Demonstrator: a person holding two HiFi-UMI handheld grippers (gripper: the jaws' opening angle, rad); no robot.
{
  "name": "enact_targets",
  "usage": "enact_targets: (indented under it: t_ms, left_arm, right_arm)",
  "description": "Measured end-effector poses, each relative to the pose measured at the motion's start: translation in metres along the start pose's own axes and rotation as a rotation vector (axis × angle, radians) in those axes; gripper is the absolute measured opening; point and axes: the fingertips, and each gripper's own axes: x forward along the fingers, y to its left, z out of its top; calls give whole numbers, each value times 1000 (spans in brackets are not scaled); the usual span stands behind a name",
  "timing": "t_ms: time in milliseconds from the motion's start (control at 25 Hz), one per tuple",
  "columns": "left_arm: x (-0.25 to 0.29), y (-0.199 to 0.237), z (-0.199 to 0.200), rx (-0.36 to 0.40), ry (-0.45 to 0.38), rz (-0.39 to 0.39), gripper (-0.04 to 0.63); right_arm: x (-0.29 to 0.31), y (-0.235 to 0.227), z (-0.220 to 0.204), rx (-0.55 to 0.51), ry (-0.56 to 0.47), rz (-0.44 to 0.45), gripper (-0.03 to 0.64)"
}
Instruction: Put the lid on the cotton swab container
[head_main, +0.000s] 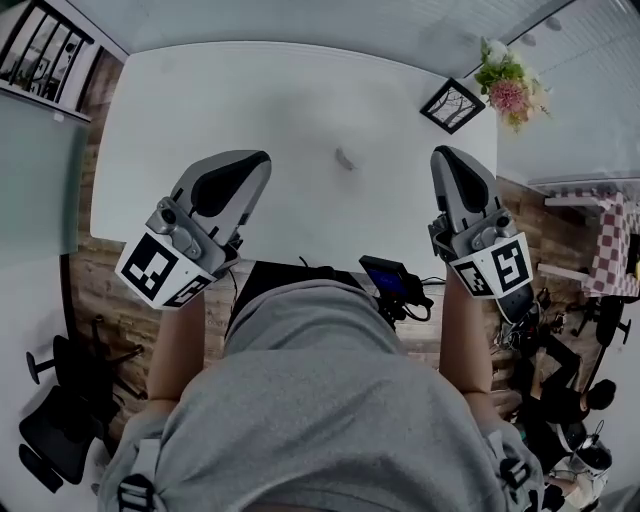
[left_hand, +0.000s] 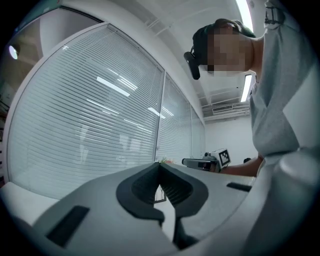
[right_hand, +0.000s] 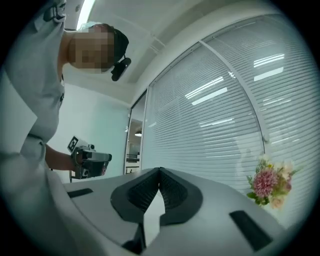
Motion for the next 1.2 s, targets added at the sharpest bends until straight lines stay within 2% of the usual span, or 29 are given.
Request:
enact_targets:
  t_ms: [200, 360, 1200]
  left_arm:
    - [4, 3, 1, 13, -6, 13, 3]
    - [5, 4, 0, 8, -7, 3, 3]
    - [-2, 22, -2, 9, -7, 19, 3]
  right_arm:
    - [-10, 5, 33, -41, -70, -53, 25]
    - [-9, 9, 43, -52, -87, -63, 25]
    - [-5, 16, 36, -29, -68, -71, 25]
